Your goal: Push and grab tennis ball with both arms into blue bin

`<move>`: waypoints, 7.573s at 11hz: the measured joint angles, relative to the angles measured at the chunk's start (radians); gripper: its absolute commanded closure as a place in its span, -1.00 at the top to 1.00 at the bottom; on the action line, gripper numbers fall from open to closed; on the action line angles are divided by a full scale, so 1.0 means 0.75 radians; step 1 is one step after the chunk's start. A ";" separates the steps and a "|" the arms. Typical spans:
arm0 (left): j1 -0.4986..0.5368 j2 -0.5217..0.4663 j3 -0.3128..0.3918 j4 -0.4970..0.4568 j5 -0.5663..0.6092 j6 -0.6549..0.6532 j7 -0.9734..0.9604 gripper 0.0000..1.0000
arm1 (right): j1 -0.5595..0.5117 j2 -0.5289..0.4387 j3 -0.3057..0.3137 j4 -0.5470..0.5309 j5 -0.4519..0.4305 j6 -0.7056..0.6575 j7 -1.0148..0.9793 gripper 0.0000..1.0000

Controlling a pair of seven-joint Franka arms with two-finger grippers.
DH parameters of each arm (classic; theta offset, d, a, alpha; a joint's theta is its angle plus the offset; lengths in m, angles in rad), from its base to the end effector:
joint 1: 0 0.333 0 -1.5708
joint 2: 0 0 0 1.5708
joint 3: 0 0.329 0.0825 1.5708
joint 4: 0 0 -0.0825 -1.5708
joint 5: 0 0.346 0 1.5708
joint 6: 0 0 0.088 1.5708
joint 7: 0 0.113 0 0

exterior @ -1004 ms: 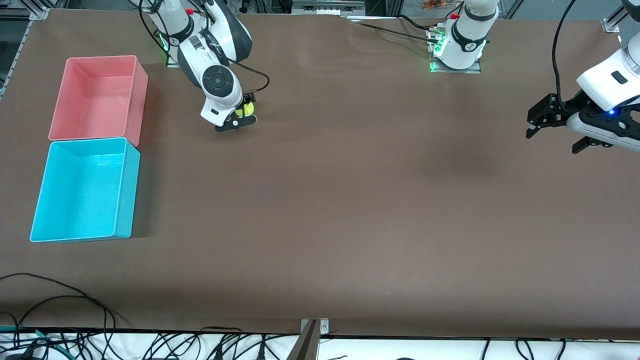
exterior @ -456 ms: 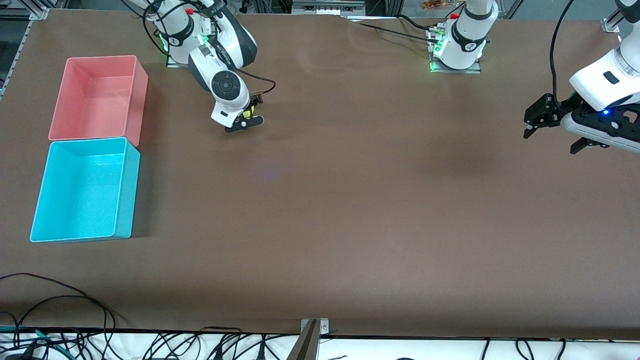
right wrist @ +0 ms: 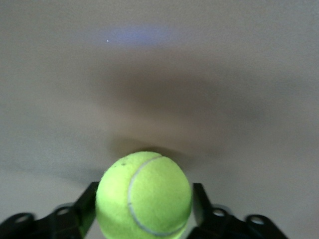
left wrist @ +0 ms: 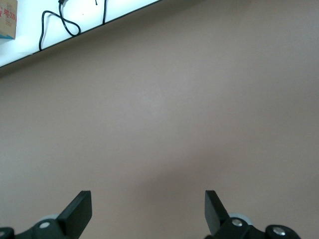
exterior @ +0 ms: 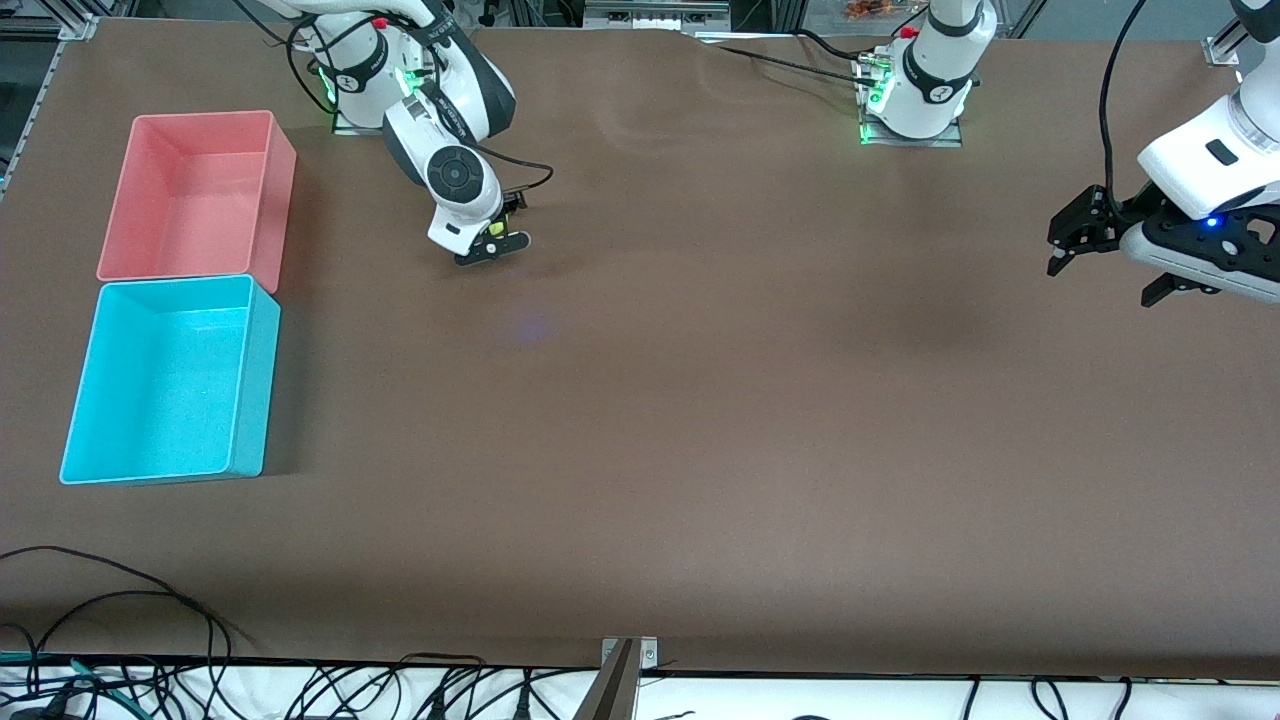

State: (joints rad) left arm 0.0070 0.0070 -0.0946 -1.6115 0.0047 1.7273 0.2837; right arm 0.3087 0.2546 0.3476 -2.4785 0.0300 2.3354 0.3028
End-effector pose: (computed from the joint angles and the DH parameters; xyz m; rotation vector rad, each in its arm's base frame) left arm 0.5321 -0.0461 0.6246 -3.0686 0.5770 -0.1686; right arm 0.3249 0.2585 0.2141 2.9583 0.4999 -0.5902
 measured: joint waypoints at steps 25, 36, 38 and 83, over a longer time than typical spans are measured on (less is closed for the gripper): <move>-0.033 -0.002 0.016 0.047 0.031 -0.113 -0.096 1.00 | -0.047 -0.014 -0.419 0.926 -0.183 -0.795 -0.331 -0.32; -0.032 0.004 0.019 0.053 0.029 -0.128 -0.136 1.00 | -0.579 0.185 -0.592 1.090 -0.072 -0.793 -1.464 -0.32; -0.032 0.007 0.020 0.053 0.029 -0.129 -0.138 1.00 | -0.660 0.275 -0.591 1.091 0.012 -0.792 -1.565 -0.32; 0.016 0.053 0.033 0.151 0.029 -0.183 -0.169 1.00 | -0.450 -0.287 -0.486 1.063 -0.023 -0.724 -0.406 1.00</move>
State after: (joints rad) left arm 0.0193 0.0470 -0.0696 -1.4982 0.0267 1.5901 0.1570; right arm -0.0290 0.0395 -0.0169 -1.6816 0.0125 1.7921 -0.0014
